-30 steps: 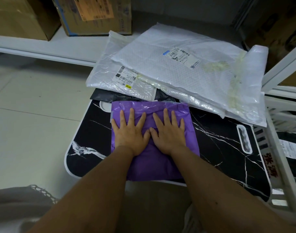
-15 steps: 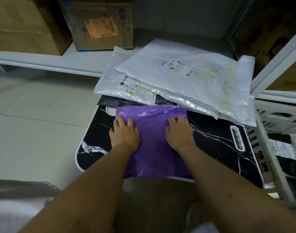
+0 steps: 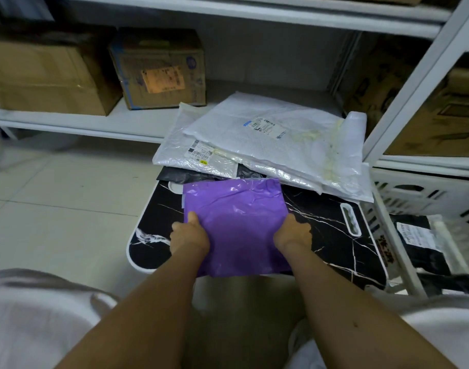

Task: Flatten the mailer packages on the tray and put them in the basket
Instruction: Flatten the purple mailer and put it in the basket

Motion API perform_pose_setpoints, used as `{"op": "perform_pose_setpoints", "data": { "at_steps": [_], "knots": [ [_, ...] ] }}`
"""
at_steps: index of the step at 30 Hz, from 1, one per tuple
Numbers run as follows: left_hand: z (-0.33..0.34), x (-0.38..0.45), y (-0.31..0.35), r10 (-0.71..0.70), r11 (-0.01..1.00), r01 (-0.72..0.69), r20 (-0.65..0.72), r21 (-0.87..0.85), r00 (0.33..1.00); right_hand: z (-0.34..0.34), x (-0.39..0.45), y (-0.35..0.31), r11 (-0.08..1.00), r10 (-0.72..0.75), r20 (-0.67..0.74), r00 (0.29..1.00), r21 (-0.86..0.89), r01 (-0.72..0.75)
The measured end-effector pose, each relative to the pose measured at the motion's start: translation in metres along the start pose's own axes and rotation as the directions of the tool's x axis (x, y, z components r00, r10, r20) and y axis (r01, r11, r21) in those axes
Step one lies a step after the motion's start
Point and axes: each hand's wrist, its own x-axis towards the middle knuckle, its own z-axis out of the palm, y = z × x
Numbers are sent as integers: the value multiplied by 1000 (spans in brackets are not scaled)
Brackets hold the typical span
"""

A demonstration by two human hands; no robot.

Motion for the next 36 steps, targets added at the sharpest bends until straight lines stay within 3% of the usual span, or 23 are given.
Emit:
{"op": "perform_pose_setpoints", "data": {
  "at_steps": [6, 19, 29, 36],
  "knots": [
    [-14, -18, 1, 55, 997, -53, -34, 54, 998, -12, -25, -2, 995, -94, 46, 995, -27, 95],
    [-69, -64, 40, 256, 957, -216, -215, 193, 942, -86, -66, -12, 972, -231, -204, 951, -99, 214],
    [-87, -96, 137, 481, 871, -413, -289, 266, 828, -178, -54, 36, 994, -102, -354, 930, -12, 105],
    [-51, -122, 226, 652, 752, -587, -205, 300, 730, -217, -13, 112, 996, 82, -393, 916, 76, -56]
  ]
}}
